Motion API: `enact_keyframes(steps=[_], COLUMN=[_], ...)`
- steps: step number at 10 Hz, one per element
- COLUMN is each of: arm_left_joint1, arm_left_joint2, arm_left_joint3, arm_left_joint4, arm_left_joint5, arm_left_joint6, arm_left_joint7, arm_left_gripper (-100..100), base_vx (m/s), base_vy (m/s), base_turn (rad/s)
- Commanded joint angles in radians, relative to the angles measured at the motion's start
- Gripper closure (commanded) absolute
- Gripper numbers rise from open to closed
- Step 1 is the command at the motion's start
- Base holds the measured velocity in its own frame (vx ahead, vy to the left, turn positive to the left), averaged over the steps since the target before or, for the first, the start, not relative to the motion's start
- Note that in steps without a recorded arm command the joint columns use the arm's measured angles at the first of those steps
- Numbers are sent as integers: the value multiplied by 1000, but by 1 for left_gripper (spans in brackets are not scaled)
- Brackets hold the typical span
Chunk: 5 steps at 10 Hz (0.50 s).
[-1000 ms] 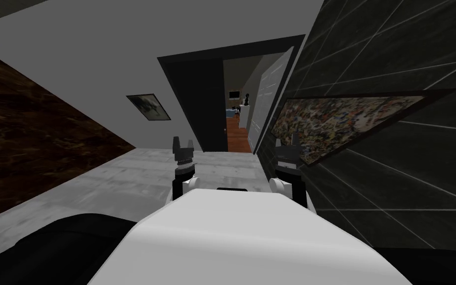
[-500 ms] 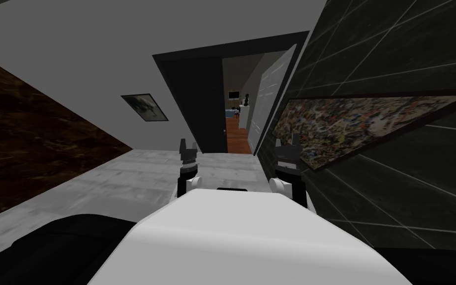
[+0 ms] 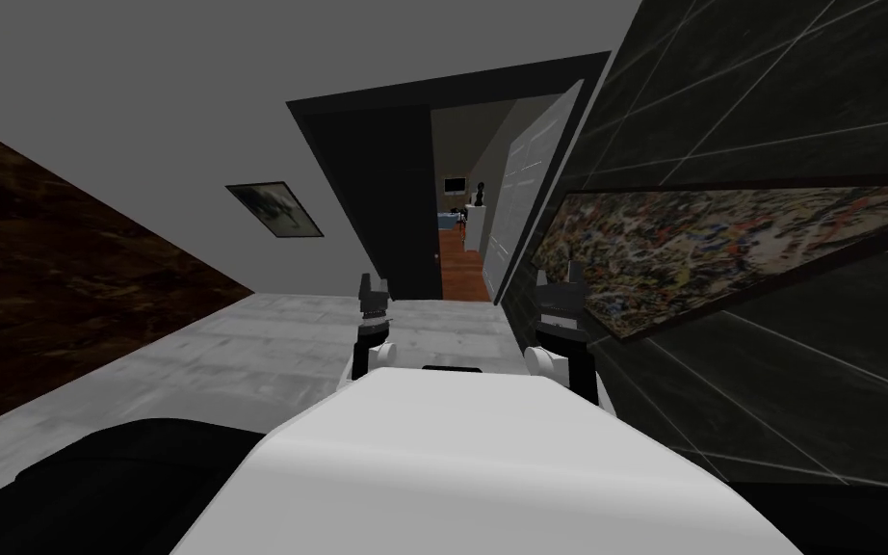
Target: Push the door open
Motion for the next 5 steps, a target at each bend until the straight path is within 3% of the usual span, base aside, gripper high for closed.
enact_keyframes(steps=[1,5], arm_left_joint1=[-18,-52], arm_left_joint2=[3,14], arm_left_joint3=[-3,-10], arm_left_joint4=[37,125], arm_left_joint5=[3,13], arm_left_joint6=[-4,-16], arm_left_joint7=[-4,-9], arm_left_gripper=[-100,-100], base_vx=[86,94], base_vy=[7,7], base_turn=[-10,-12])
